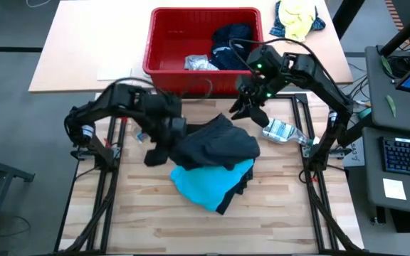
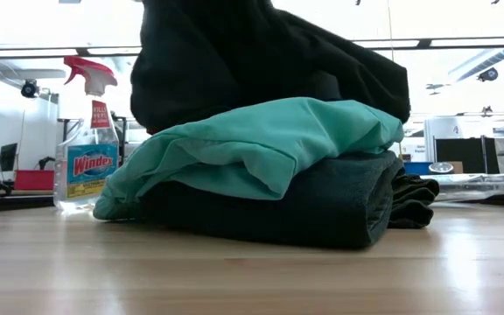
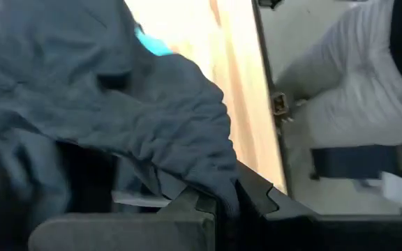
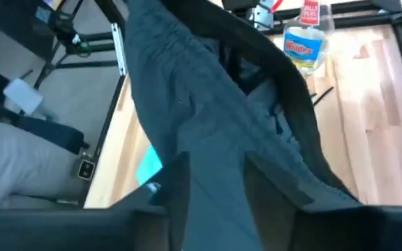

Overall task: Fold Laundry from Bin
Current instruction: Fold the black shorts

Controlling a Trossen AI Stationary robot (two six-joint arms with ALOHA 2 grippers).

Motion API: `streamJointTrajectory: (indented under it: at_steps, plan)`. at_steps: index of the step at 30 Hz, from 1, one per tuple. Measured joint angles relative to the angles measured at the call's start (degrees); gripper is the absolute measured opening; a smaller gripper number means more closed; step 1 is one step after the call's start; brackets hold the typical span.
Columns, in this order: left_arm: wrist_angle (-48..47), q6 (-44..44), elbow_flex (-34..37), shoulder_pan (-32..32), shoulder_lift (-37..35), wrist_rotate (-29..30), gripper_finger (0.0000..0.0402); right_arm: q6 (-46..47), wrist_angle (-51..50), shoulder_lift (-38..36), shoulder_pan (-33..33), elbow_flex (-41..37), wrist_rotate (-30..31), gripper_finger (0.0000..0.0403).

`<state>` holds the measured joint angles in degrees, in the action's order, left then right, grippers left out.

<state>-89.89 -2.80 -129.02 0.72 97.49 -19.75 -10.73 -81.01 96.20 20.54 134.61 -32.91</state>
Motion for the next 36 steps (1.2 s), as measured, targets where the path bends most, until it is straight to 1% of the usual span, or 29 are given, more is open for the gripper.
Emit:
streamJointTrajectory:
  at_steps: [2,5,9,11,13,16,20,24,27,29,31,33,35,36]
  plan:
    - [-0.18,-2.66,1.29,2.02,-0.21,-1.08,0.0,-1.52,0.16,0.72,0.32,-0.03,0.07,0.0155]
    - [-0.23,-8.63,3.16,4.94,-0.84,-1.13,0.0,-4.82,0.25,2.6,0.37,-0.06,0.03,0.0187]
    - [-0.17,-14.37,5.54,8.68,-0.69,-0.67,0.0,-8.88,0.28,7.66,0.18,-0.23,-0.83,0.0221]
    - [-0.09,-16.37,6.83,10.26,-0.67,0.33,0.0,-11.13,0.28,10.67,0.3,-0.33,-2.62,0.0235]
    - [-0.11,-17.92,8.08,11.36,-0.67,1.44,0.0,-13.08,0.22,13.2,0.5,-0.33,-5.96,0.0245]
    - [0.04,-19.73,9.5,12.37,-0.67,2.52,0.0,-15.36,-0.82,16.48,0.44,-0.33,-7.61,0.0252]
    - [0.29,-21.82,11.08,12.92,-0.91,2.69,0.0,-16.04,-2.82,21.31,0.13,-0.33,-7.25,0.025]
    - [0.41,-22.21,11.65,13.15,-1.55,2.87,0.0,-16.39,-2.73,25.2,0.11,-0.33,-6.27,0.0242]
    - [0.38,-22.24,11.69,13.13,-1.77,4.48,0.0,-17.37,-3.47,27.51,0.11,-0.33,-6.33,0.0226]
    - [-0.11,-22.26,10.99,13.15,-1.82,6.46,0.0,-18.86,-5.09,27.94,0.1,-0.34,-6.42,0.0201]
    - [-0.11,-22.32,9.85,13.16,-2.25,8.41,0.0,-19.83,-6.01,27.17,0.08,-0.33,-6.53,0.0161]
    - [-0.19,-22.63,7.96,13.2,-2.83,10.67,0.0,-20.47,-6.51,25.04,0.08,-0.33,-5.83,0.0103]
    - [-0.14,-23.82,5.33,13.21,-3.36,12.61,0.0,-20.7,-7.02,21.76,0.08,-0.31,-2.14,0.0038]
    - [-0.19,-24.6,3.81,13.17,-3.58,13.38,0.0,-20.64,-6.84,19.69,-0.01,-0.31,0.05,0.0027]
